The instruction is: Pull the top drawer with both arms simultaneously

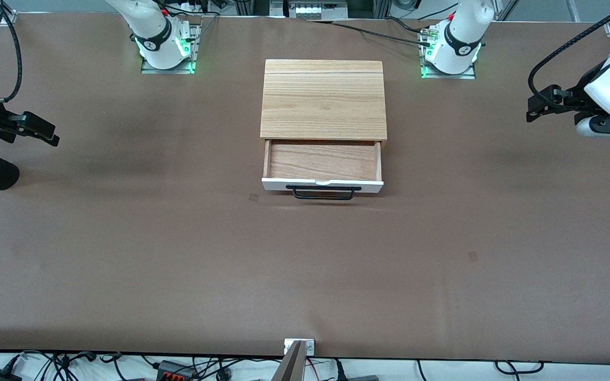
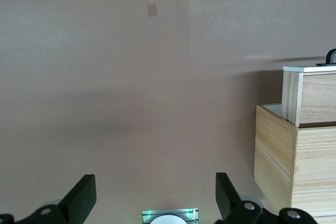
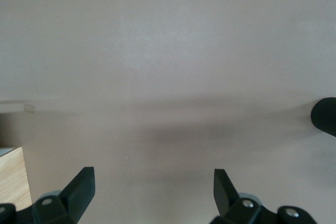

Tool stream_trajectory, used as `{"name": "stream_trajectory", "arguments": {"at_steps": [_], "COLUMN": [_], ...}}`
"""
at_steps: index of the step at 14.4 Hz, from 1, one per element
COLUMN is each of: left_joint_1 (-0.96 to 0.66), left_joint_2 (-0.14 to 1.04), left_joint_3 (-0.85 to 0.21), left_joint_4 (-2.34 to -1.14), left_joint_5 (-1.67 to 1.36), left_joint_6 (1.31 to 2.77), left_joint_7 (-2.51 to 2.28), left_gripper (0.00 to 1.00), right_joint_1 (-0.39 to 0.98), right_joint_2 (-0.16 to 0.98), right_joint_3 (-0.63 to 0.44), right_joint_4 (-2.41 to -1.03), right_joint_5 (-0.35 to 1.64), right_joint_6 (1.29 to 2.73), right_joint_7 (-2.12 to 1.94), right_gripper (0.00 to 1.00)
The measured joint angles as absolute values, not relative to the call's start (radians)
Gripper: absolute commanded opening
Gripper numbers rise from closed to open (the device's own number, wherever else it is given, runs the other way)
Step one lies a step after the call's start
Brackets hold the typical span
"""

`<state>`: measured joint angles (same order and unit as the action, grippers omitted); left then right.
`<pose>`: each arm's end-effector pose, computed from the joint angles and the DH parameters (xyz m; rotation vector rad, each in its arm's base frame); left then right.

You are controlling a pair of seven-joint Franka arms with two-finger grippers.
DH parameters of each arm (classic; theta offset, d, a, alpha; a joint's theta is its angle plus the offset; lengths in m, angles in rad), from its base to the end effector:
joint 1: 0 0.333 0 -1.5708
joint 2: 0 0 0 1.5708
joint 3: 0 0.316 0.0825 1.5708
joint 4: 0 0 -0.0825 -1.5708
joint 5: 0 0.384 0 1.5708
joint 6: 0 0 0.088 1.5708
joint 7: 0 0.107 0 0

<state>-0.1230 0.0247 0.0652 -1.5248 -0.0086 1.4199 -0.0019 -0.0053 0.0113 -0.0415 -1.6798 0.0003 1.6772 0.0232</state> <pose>0.5449 -0.0330 0.6201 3.1307 -0.0886 -0.2034 0.5631 -0.0262 0.5757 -3.1396 0.1100 0.0218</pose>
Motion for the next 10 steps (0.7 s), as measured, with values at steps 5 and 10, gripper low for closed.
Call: {"name": "stream_trajectory", "arguments": {"at_steps": [5,10], "left_joint_1": [-0.123,-0.123], "left_joint_2": [0.025,0.025], "left_joint_3": [0.065,0.065], "left_joint_4": [-1.525,-1.525], "left_joint_5": [-0.009,-0.009], "left_joint_6": [1.42,1.42], "left_joint_7": [-0.002,-0.002], "left_gripper": [1.0,1.0], "right_joint_1": [-0.011,-0.011], "right_joint_2": [0.011,0.01], "right_joint_3": [-0.027,-0.026], "right_joint_4": [-1.68,-1.68], "right_joint_5": [0.0,0.0], "right_joint_6": [1.677,1.679], "right_joint_7": [0.023,0.022], "right_gripper": [1.0,1.0]}}
